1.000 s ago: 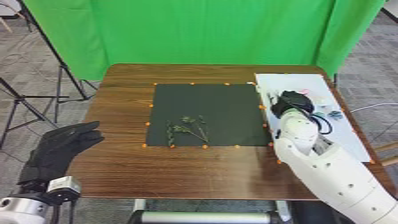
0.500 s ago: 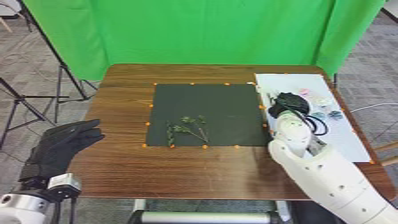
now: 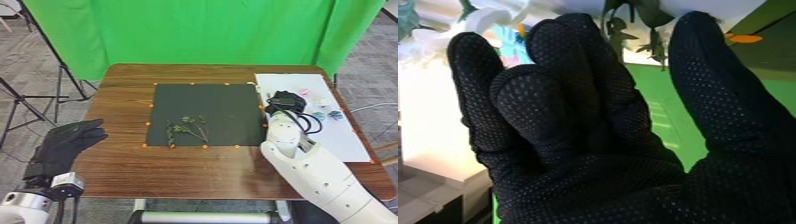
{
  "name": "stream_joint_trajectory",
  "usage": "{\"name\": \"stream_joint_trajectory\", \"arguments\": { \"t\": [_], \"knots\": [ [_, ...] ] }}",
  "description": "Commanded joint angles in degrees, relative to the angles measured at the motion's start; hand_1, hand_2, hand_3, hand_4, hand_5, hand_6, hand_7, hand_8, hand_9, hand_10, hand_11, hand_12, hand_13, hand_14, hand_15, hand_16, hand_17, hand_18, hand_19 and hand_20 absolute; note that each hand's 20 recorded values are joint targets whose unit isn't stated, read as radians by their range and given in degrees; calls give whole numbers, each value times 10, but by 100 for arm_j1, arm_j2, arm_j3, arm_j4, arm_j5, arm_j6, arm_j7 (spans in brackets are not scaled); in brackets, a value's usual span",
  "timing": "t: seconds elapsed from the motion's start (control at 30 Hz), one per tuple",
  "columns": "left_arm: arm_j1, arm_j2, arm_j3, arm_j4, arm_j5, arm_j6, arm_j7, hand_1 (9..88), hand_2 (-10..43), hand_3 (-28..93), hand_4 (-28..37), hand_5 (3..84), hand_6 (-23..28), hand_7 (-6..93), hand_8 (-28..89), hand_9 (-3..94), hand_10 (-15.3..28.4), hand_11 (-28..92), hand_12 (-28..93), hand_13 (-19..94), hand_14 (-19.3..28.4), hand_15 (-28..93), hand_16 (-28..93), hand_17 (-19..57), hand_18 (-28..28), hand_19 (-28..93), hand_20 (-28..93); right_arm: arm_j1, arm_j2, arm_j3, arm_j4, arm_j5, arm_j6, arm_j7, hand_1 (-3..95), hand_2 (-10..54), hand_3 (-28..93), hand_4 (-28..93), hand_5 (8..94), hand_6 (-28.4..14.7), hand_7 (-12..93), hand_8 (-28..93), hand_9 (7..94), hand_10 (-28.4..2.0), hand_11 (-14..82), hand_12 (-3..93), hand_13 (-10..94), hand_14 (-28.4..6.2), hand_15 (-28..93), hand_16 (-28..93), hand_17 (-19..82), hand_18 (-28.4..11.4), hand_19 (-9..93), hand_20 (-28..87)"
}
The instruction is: Arrange flowers
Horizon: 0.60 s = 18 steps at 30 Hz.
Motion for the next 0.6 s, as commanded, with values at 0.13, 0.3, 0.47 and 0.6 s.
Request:
{"name": "stream_joint_trajectory", "arguments": {
  "t": [0.13, 0.3, 0.47, 0.6],
  "knots": [
    [46, 12, 55, 34, -59, -9, 105, 316, 38, 782, -143, 541, 156, 149, -91, 449, 223, 428, 112, 304, 264, 634, -132, -89, 205, 586, 150, -73, -302, -123, 398, 214, 217, -159, 423, -69, 749, -279, 737, -64, 312, 77, 708, -185, 542, 231, 727, -122, 764, 208, 427, -229, 932, -211],
    [44, 38, 63, 35, -67, -2, 123, 315, 40, 783, -144, 542, 157, 148, -91, 449, 224, 429, 112, 303, 265, 635, -132, -89, 205, 585, 149, -124, -342, -79, 429, 232, 340, -234, 501, -88, 732, -279, 787, -38, 351, 121, 771, -151, 526, 267, 773, -98, 744, 217, 425, -218, 932, -187],
    [71, 32, 52, 33, -72, -11, 113, 314, 40, 784, -145, 541, 157, 147, -91, 448, 224, 428, 112, 303, 266, 635, -132, -89, 205, 586, 149, -112, -316, -73, 386, 299, 484, -277, 518, -89, 749, -282, 805, -34, 350, 138, 793, -140, 509, 300, 791, -87, 740, 227, 424, -212, 932, -138],
    [157, 32, 27, 3, -81, 26, 146, 313, 41, 784, -145, 541, 158, 147, -90, 448, 224, 428, 112, 304, 265, 635, -132, -89, 205, 586, 148, -17, -205, -164, 286, 261, 683, -300, 519, -92, 763, -282, 814, -34, 349, 146, 803, -140, 508, 304, 800, -84, 741, 231, 426, -211, 932, -128]
  ]
}}
